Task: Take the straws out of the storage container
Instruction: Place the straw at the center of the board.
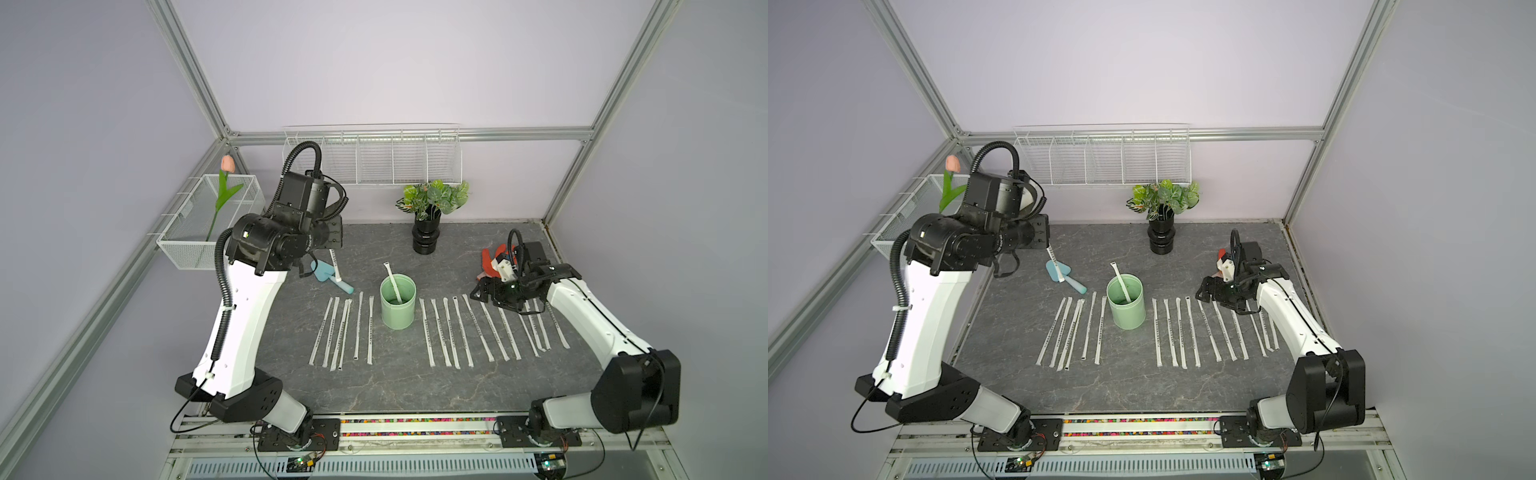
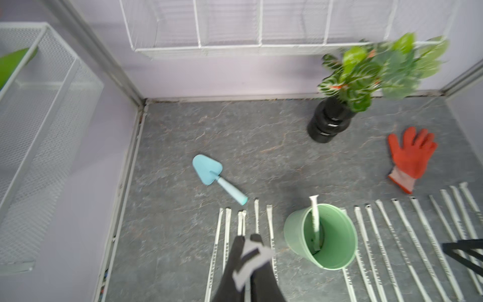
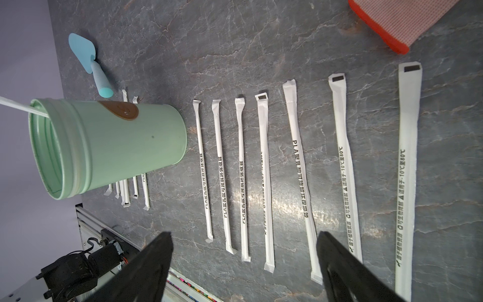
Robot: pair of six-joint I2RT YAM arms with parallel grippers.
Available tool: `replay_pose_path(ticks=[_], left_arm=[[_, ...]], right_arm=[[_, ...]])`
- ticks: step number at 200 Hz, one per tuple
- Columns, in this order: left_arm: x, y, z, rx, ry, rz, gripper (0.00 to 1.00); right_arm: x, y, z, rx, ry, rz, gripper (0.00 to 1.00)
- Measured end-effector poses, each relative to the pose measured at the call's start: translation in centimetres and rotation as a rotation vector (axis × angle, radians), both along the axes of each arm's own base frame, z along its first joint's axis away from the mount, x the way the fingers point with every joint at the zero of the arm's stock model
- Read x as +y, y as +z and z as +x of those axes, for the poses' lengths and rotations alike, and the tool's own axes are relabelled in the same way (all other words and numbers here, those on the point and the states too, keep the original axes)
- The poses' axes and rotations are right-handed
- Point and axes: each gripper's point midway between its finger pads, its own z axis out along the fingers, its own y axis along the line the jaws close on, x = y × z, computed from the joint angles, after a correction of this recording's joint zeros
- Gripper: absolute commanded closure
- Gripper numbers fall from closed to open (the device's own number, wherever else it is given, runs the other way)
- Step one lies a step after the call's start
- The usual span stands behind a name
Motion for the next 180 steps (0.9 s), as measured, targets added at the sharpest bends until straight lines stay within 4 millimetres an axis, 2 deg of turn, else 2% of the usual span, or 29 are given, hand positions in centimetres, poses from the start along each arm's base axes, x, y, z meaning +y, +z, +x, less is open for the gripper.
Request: replay_pose_path(ticks=[31,70,144,180], left_arm=[[3.2,-6.6,2.1,0.212,0.152,0.172,0.93],[4.3,-13.8,4.3,0.424,0.205,0.31,0.93],[8.3,-24.5,3.2,0.792,0.234,0.324,0.93],[8.4,-27.3,2.2,0.875,0.209,0.288,0.93]], right_arm=[[0.0,-0.4,0.0,0.012,0.003,-0.004,0.11],[-0.2,-1.1,0.0,0.028,0.015,-0.023,0.11],[-0.5,-2.3,0.1,0.055,0.023,-0.048,0.11],[-0.5,-2.7,-0.1,0.062,0.025,-0.051,0.11]])
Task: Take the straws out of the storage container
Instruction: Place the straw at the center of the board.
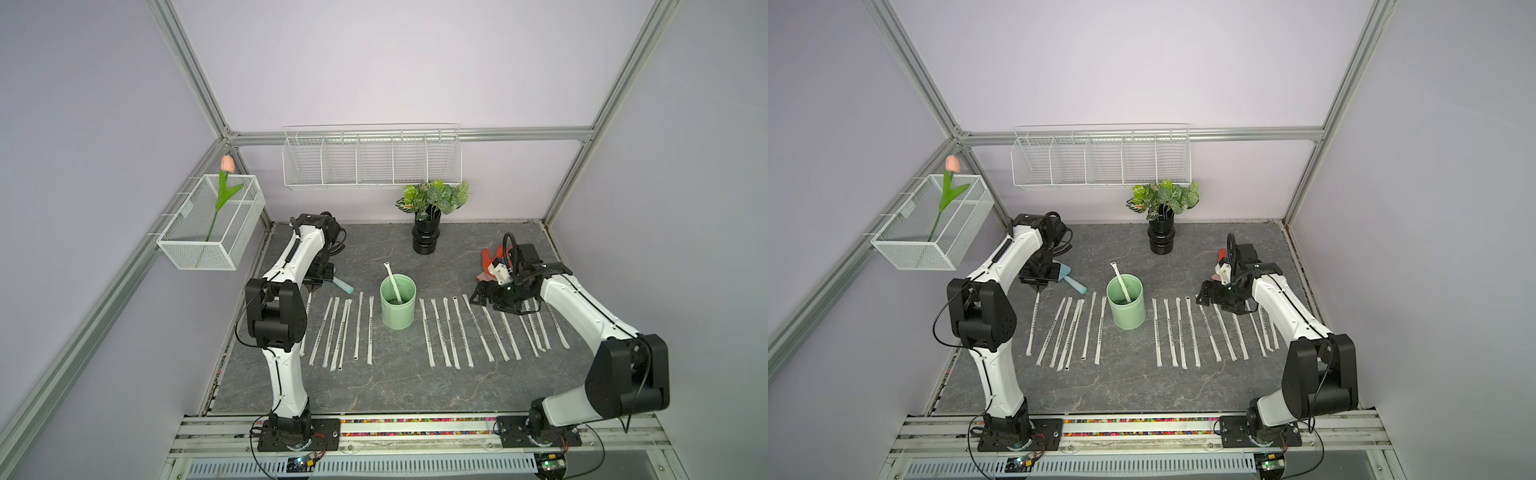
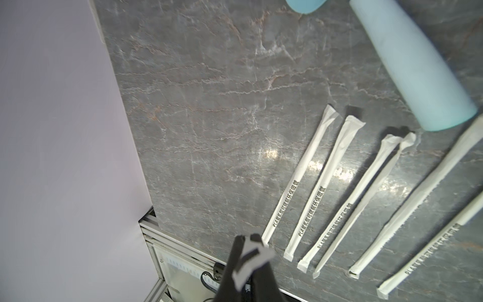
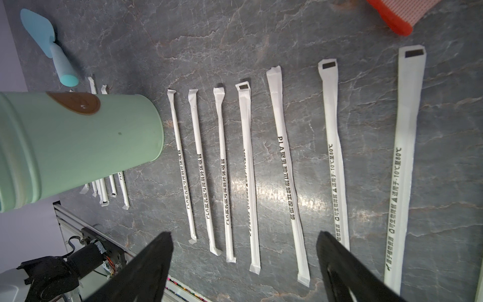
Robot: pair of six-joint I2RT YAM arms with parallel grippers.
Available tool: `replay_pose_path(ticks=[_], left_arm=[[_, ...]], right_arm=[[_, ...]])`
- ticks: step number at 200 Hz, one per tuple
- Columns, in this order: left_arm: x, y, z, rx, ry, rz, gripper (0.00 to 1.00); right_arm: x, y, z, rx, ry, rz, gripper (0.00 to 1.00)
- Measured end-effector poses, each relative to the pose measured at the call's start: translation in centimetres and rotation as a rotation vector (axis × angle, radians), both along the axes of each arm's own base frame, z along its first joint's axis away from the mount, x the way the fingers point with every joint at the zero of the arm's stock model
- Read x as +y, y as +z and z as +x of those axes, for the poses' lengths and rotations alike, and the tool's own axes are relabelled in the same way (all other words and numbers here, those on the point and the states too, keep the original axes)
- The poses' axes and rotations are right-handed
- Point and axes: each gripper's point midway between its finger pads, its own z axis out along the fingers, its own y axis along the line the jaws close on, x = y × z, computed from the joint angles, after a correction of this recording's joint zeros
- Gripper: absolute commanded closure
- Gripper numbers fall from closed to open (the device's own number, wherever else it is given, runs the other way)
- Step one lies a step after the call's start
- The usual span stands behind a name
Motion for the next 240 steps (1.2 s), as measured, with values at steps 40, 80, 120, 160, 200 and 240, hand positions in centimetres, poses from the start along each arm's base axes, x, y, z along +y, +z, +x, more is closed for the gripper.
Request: replay_pose_path(ticks=[40,80,120,160,200,240], left_arm=[[0.0,-2.6,-0.1,0.054,-0.001,-0.027,0.93],[0.3,-4.3,0.0,0.087,0.006,-0.042,0.93],[0.6,-4.6,0.1,0.094,0.005,-0.044,0.93],[1.0,-5.9,0.3,0.117,0.011,-0.045,0.92],[1.6,-6.6,0.3,0.126,0.03,-0.049,0.92],[1.8,-7.3,0.5,0.133,0.035,-0.059,0.91]], right_arm=[[-0.1,-0.5,-0.3,0.012,-0.001,-0.002,0.11],[-0.1,-0.7,-0.4,0.015,-0.001,-0.003,0.11],[-0.1,-0.7,-0.3,0.012,-0.001,-0.005,0.11],[-0.1,-0.7,-0.3,0.011,-0.002,-0.005,0.11],[-0.1,-0.9,-0.2,0.018,-0.005,-0.005,0.11],[-0.1,-1.6,-0.2,0.039,-0.005,-0.008,0.11]])
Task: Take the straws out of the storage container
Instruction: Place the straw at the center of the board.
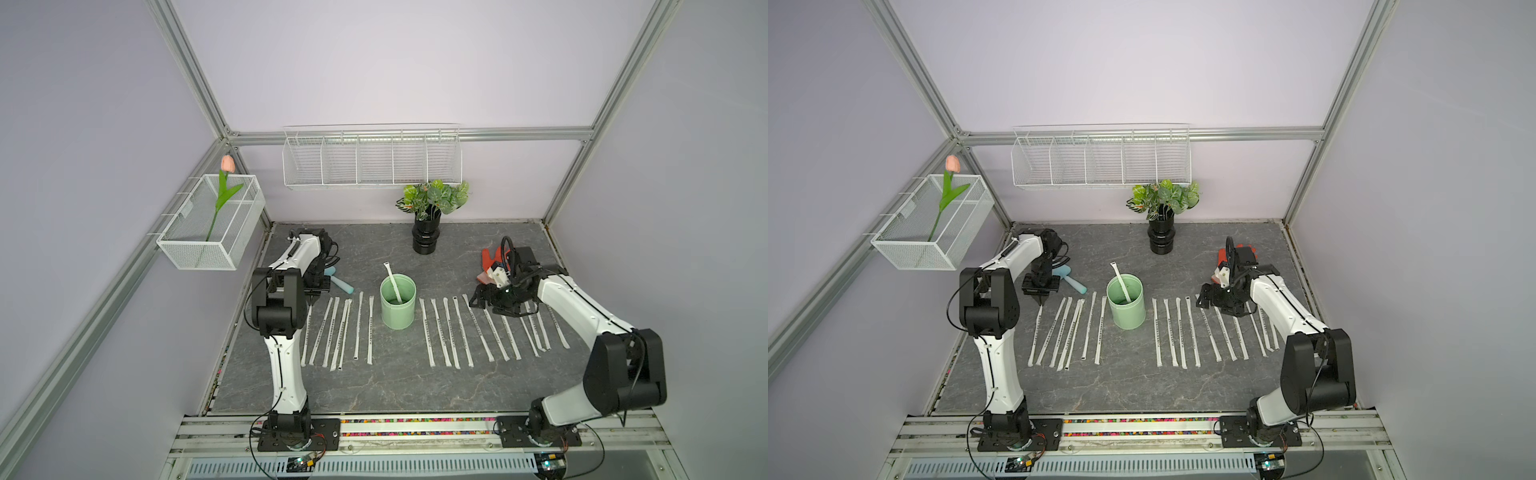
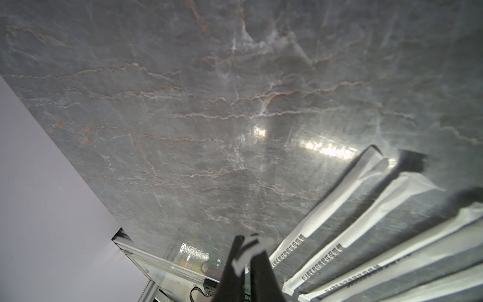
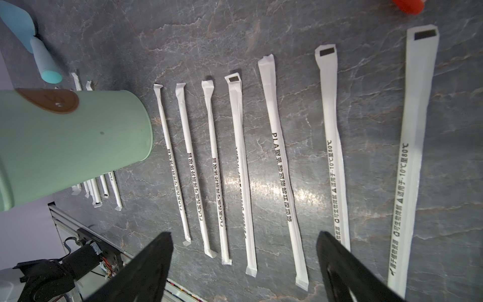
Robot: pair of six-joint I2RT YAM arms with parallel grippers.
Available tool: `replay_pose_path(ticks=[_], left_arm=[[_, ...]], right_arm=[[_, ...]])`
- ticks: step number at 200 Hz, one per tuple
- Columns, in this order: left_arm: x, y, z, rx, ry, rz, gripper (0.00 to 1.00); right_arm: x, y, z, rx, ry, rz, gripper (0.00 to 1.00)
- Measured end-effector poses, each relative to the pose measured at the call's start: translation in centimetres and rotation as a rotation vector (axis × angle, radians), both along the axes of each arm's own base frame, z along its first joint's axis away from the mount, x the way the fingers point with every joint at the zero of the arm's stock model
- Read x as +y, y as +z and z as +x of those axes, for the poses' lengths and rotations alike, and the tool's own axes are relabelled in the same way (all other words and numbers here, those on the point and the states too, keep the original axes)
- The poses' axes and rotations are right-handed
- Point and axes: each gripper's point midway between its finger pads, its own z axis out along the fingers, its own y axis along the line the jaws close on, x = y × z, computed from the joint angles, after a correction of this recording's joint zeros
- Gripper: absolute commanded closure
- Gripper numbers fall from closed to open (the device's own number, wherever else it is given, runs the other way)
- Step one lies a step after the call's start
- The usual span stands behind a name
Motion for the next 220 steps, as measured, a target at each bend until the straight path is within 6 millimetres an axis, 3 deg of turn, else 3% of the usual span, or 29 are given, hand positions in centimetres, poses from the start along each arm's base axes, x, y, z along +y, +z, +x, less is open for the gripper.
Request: replay_pose_path(ticks=[82,220], left_arm=[[0.4,-1.9,0.1,0.036,0.007,-0.009,0.89],[0.5,-1.9,0.3,0.028,0.01,-0.011,0.8]], right_arm=[[0.0,-0.9,0.0,0.03,0.0,-0.005,0.11],[0.1,-0.5,0.4,0.019,0.002,-0.004,0.11]])
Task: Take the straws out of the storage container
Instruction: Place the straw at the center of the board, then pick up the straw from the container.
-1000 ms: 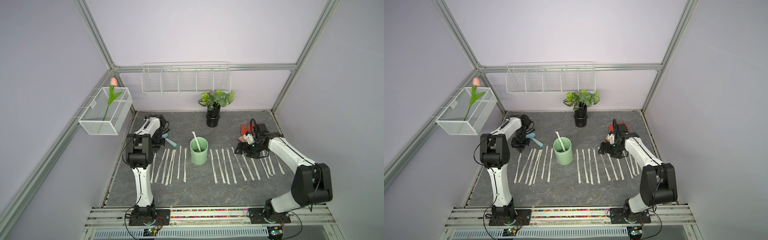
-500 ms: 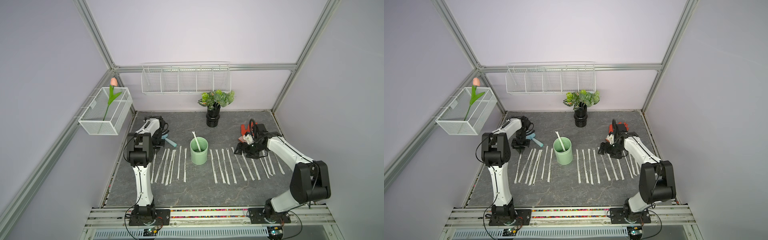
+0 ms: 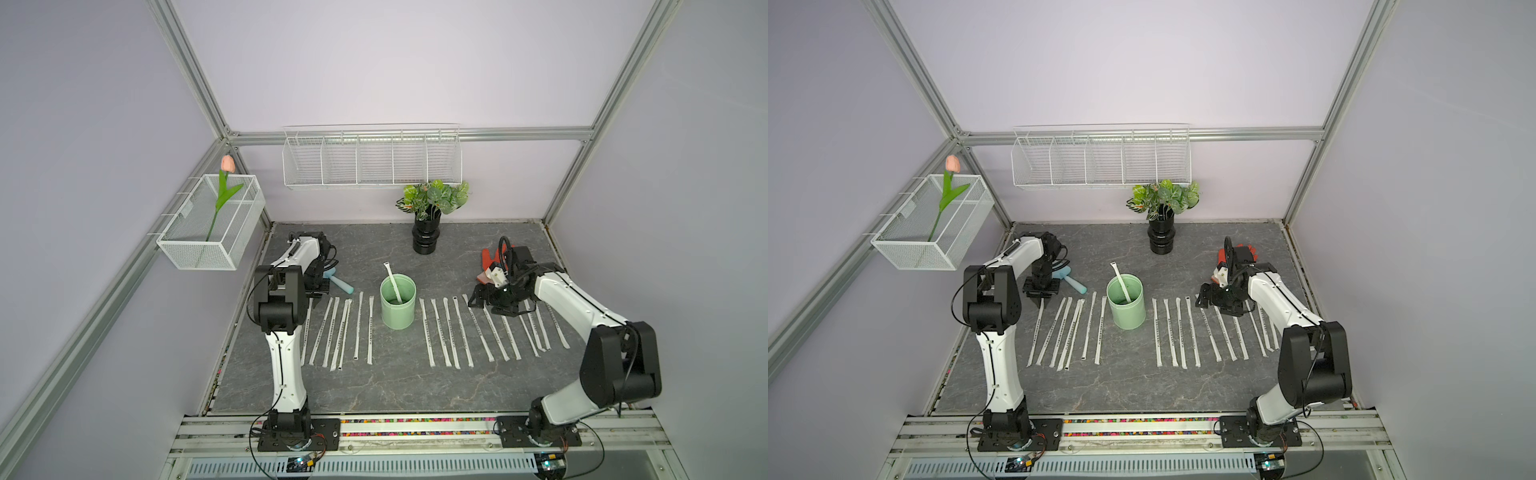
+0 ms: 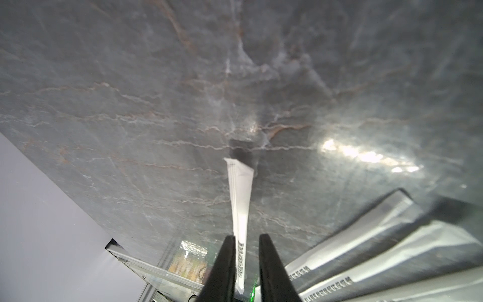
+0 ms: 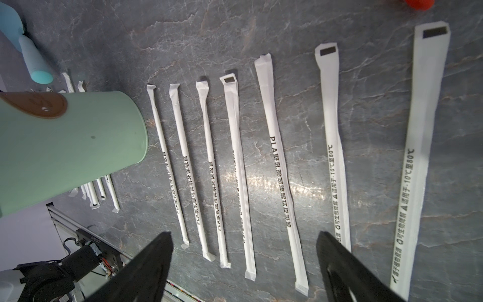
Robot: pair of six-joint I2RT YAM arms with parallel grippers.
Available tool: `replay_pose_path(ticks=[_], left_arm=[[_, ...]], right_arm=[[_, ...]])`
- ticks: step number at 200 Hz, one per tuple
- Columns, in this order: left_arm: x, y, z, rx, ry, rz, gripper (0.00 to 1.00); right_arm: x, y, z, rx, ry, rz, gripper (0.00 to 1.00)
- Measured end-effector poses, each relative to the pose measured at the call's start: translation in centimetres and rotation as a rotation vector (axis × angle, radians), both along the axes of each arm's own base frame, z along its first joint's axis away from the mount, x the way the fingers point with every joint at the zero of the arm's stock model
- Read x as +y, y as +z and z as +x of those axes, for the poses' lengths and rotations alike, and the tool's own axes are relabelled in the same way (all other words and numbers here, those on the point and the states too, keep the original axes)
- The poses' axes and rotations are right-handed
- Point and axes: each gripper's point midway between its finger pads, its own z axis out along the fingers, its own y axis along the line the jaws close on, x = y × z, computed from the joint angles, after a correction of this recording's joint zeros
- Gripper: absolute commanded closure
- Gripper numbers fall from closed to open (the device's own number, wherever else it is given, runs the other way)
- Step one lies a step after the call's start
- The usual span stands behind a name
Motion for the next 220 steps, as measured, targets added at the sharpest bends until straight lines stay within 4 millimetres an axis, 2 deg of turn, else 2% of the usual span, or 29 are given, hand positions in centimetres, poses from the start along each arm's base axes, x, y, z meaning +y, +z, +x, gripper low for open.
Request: replay_pose_path(ticks=[30,50,69,89,113,132,161,186,220], left_arm=[[-0.4,0.8,0.2,-0.029,0.02,-0.021,0.8],[-1.2,2.9,0.7,-0.1,0.041,-0.056,0.8],[-3.0,6.6,1.5,-0.238,0.051,-0.109,0.78],[-6.4,11.8,2.1,-0.425,0.04,-0.205,0.75],[-11.1,17.8,1.1,-0.608,0.018,-0.374,0.73],[-13.9,20.5,-0.1,-0.69,0.018,-0.485,0.71],[-17.9,21.8,-1.5,-0.73,0.002,-0.588,0.7],[-21.1,21.3,-2.5,-0.715,-0.02,-0.631,0.7],[-24.0,20.4,-3.0,-0.692,-0.034,-0.657,0.71]], right_arm=[[0.0,0.0,0.0,-0.001,0.0,0.0,0.11],[0.0,0.0,0.0,-0.001,0.0,0.0,0.11],[0.0,0.1,0.1,-0.004,0.0,0.001,0.11],[0.1,0.6,0.4,-0.019,0.001,0.004,0.11],[0.1,1.5,0.8,-0.046,0.0,0.008,0.11],[0.2,2.2,1.2,-0.068,0.0,0.012,0.11],[0.2,2.8,1.3,-0.086,0.0,0.014,0.11],[0.2,3.2,1.4,-0.096,0.0,0.015,0.11],[0.2,3.7,1.2,-0.108,0.0,0.017,0.11]])
